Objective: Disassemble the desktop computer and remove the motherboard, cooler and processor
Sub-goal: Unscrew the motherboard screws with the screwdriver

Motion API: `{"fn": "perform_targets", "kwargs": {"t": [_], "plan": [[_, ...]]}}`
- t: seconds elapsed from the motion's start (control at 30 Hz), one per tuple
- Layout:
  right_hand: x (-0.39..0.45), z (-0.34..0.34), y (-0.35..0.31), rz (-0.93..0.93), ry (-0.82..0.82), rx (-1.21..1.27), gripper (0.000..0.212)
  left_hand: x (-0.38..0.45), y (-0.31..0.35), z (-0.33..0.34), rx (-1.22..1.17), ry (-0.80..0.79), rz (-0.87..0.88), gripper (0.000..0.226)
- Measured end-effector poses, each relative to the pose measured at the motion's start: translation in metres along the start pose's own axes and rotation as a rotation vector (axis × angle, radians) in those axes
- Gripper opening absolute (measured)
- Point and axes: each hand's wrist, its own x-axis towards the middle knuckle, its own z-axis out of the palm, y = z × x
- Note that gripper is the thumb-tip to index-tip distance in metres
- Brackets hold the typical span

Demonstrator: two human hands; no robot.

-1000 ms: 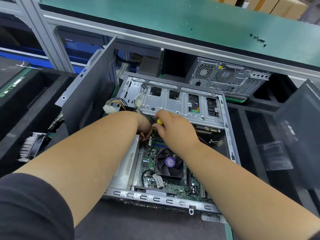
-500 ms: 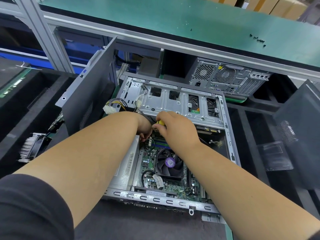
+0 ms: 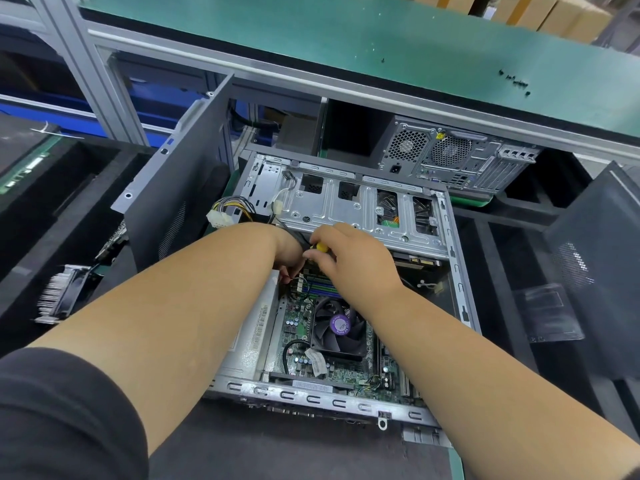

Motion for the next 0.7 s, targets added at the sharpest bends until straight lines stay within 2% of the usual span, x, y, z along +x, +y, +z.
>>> {"fn": "perform_targets", "kwargs": {"t": [0.33,0.5,0.63,0.7], "plan": [[-0.0044,-0.002,0.002,-0.006,0.001,-0.041,0.022,0.0022,-0.0016,0.0012,-0.044,0.008,-0.062,0.018],[-0.0045,-0.001,-0.0002,-0.009,-0.001,0.009,0.025,0.0027,-0.0015,-0.0018,-0.011,0.04,-0.076,0.032],[-0.0009,0.002,-0.0002,-0.003,0.009,-0.009,0.022,-0.0003,-0.0012,0.002,-0.021,-0.014,-0.078,0.023],[-0.0014,0.0026,0.0,0.007,0.017,-0.009,0.025,0.001,0.001,0.0013,-0.009,-0.013,-0.058,0.027]]}}
